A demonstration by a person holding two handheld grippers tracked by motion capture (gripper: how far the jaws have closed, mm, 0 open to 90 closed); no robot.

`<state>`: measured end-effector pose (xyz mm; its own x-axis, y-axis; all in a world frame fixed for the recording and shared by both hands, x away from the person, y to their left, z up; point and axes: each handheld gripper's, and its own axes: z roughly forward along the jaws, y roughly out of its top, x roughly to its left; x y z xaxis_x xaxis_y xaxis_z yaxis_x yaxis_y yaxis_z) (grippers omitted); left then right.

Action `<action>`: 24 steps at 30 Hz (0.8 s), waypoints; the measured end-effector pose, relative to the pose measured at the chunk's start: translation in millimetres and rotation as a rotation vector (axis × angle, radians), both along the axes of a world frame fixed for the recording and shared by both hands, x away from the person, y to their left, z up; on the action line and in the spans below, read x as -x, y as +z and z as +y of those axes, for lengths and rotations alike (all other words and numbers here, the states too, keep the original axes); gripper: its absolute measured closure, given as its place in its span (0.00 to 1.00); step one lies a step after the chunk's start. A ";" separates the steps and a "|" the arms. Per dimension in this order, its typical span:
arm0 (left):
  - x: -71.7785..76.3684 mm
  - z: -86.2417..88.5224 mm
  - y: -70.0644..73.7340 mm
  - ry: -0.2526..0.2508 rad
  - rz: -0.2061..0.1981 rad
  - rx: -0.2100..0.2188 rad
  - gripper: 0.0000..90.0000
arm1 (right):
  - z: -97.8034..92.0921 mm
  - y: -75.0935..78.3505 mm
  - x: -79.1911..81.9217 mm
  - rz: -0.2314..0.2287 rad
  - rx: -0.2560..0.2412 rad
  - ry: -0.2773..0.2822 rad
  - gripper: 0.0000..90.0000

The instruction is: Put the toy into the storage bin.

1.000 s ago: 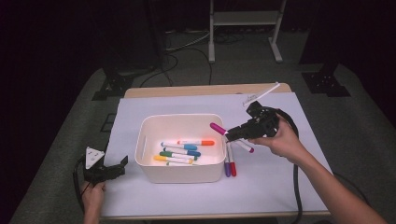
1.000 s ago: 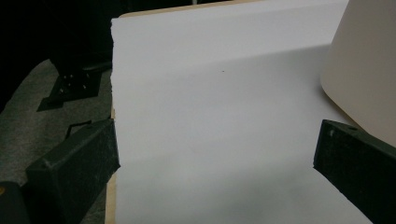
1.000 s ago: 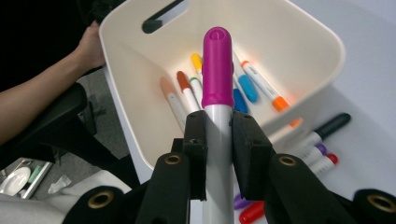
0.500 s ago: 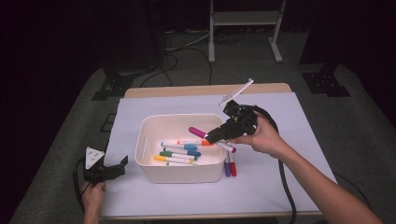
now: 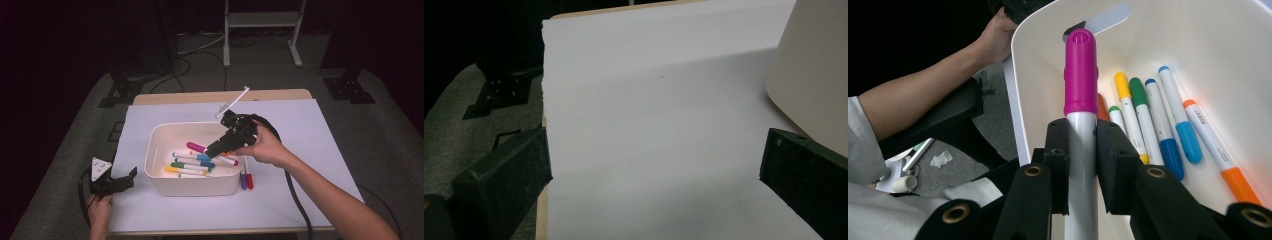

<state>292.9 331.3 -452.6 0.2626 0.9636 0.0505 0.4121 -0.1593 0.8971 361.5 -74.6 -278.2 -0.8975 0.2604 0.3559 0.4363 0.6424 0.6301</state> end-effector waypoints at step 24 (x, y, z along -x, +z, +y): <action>-0.1 0.3 0.2 -0.006 0.005 0.001 0.00 | 41.8 -24.2 -10.4 0.023 0.045 0.077 0.84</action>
